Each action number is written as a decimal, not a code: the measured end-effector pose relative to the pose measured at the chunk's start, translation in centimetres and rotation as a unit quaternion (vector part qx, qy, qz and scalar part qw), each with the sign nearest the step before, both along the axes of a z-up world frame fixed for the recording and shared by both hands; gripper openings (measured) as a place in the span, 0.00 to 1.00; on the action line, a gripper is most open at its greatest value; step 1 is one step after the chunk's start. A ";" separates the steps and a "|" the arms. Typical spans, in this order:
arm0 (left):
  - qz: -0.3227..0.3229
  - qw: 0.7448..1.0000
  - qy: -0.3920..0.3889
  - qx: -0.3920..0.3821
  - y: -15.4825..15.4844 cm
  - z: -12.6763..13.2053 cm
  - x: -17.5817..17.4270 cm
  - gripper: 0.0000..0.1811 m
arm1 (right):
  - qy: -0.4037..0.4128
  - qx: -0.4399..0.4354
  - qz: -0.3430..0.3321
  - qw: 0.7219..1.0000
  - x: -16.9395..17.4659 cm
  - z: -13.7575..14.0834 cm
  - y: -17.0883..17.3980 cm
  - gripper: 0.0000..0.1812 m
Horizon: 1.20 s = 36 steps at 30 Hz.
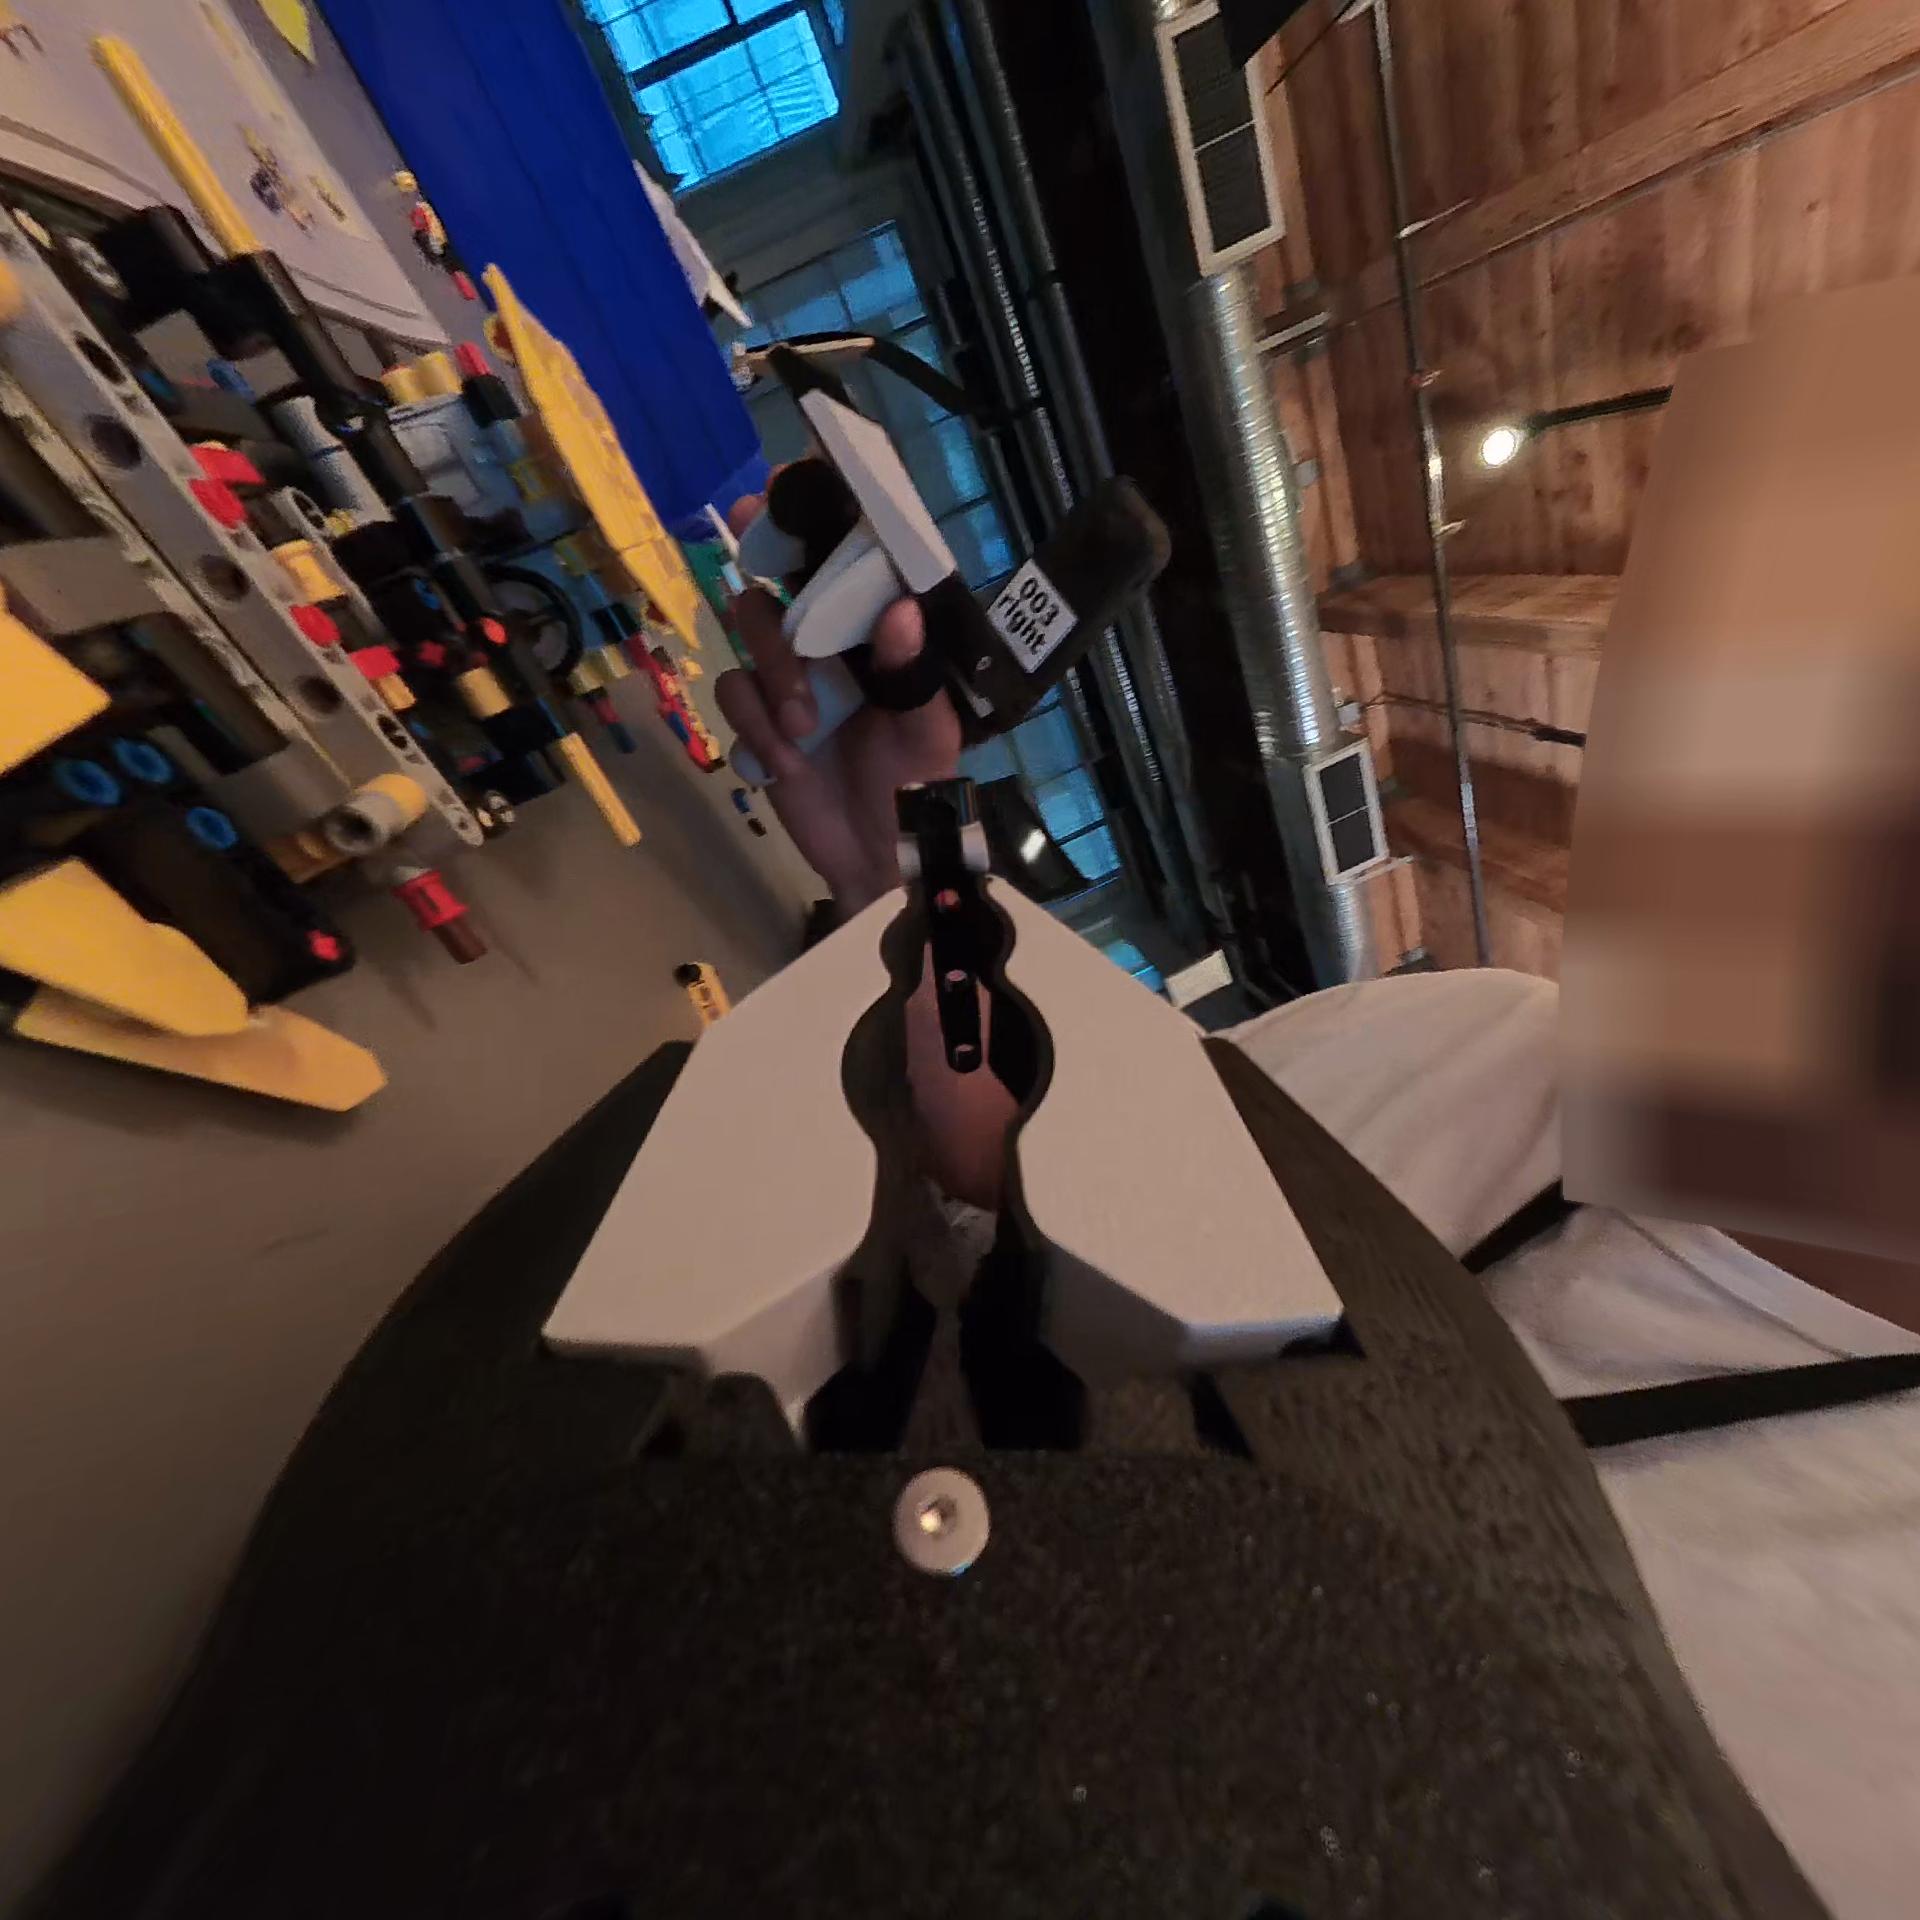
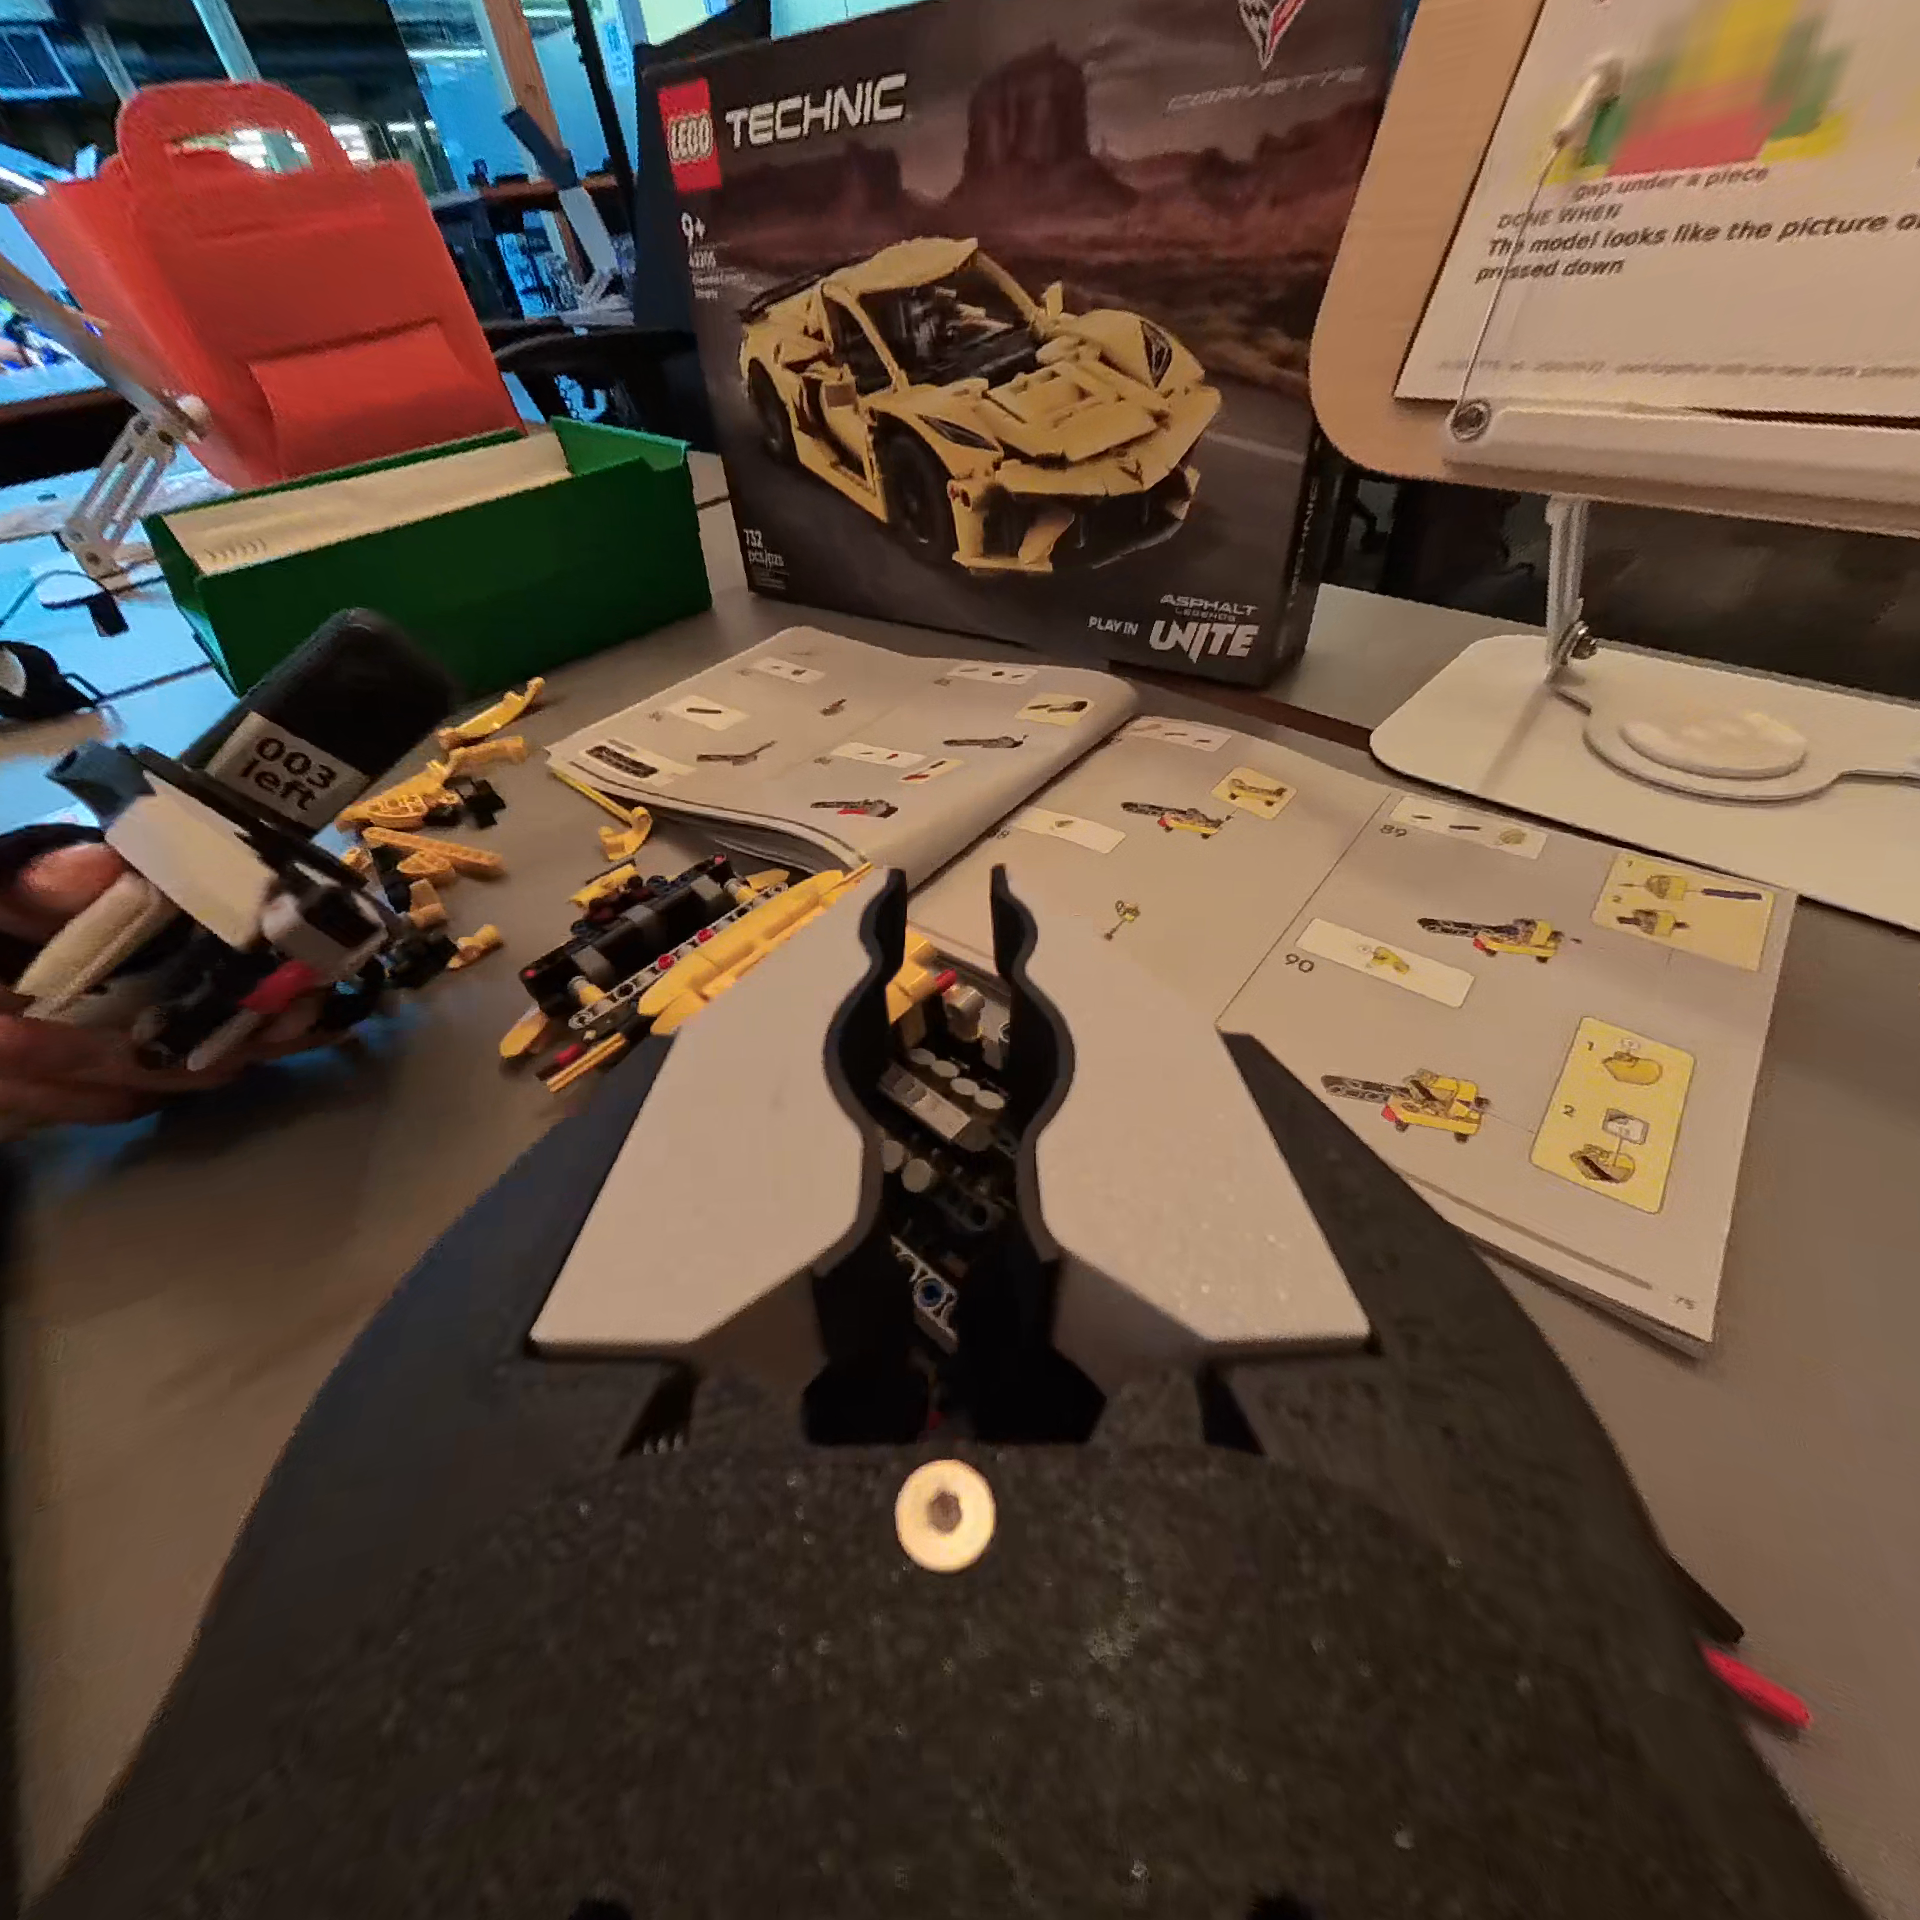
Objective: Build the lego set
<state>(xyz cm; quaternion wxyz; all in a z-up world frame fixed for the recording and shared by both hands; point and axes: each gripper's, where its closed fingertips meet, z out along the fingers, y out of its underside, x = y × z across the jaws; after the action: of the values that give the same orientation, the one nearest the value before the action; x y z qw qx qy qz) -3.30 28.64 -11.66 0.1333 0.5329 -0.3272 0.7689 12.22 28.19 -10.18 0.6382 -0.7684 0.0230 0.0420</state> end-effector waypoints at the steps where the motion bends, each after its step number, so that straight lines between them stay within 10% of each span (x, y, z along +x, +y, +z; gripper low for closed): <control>1: 0.001 1.000 0.006 0.019 -0.2 -0.3 0.1 0.04 | 0.004 -0.001 0.001 1.000 0.0 0.0 -0.1 0.08; 8: -0.008 0.968 0.061 0.242 -2.1 -4.4 0.4 0.04 | 0.010 -0.037 0.089 0.995 -2.9 -0.2 -1.1 0.09; 16: -0.029 0.978 0.057 0.197 -2.9 -3.9 0.4 0.04 | -0.074 -0.242 0.216 0.943 -11.6 -8.5 -10.4 0.21; 36: -0.033 0.973 0.071 0.216 -3.3 -4.6 0.2 0.04 | -0.119 -0.263 0.171 0.942 -12.8 -9.2 -8.8 0.04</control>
<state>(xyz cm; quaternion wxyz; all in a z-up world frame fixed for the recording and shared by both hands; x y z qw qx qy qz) -3.05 25.39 -16.24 0.0630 0.5914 -0.4926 0.6353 -0.57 19.36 -19.37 0.3950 -0.9005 -0.1746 0.0508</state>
